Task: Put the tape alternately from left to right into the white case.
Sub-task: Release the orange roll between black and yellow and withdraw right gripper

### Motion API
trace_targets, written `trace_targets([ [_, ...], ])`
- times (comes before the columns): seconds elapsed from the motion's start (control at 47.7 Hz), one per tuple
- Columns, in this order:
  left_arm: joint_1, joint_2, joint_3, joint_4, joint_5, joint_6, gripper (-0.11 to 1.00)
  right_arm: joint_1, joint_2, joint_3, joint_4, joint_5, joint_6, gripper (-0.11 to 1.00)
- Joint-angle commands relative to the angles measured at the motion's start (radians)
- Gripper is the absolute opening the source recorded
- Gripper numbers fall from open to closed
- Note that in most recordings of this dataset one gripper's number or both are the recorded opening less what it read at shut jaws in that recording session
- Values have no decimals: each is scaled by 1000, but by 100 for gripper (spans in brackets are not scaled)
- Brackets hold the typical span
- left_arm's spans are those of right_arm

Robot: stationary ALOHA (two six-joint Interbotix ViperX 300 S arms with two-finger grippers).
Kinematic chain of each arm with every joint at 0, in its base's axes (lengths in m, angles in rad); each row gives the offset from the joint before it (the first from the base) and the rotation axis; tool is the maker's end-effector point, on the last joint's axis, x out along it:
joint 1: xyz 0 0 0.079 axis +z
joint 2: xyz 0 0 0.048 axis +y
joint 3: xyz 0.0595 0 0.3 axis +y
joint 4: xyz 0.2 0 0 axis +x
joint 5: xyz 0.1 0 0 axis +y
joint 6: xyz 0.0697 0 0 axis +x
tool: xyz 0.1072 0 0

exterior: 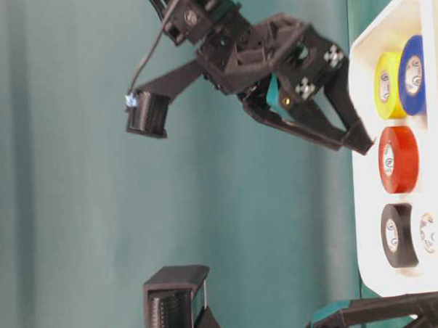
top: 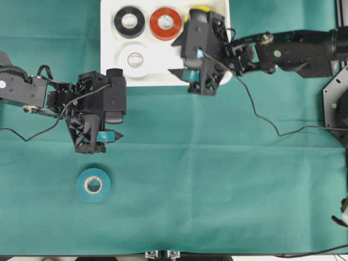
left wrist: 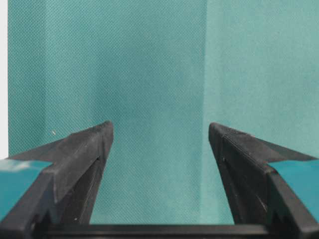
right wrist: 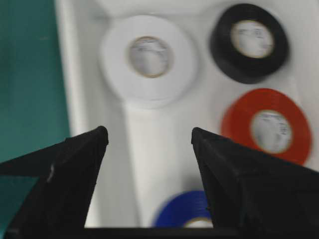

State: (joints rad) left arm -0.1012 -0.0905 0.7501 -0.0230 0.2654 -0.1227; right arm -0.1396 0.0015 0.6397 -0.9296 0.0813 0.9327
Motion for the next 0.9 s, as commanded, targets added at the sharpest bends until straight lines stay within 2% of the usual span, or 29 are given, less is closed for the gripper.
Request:
trace_targets([
  [0.0, -3, -14, -15, -2, -6, -2, 92, 35, -41, 0, -3, -3, 3, 74],
  [0.566, -3, -14, -17, -2, -6, -3, 92, 213, -101, 86, 9, 20, 11, 74],
  [0.88, -5, -12, -17, -5, -2, -6, 92, 230, -101, 91, 15, 40, 11, 74],
])
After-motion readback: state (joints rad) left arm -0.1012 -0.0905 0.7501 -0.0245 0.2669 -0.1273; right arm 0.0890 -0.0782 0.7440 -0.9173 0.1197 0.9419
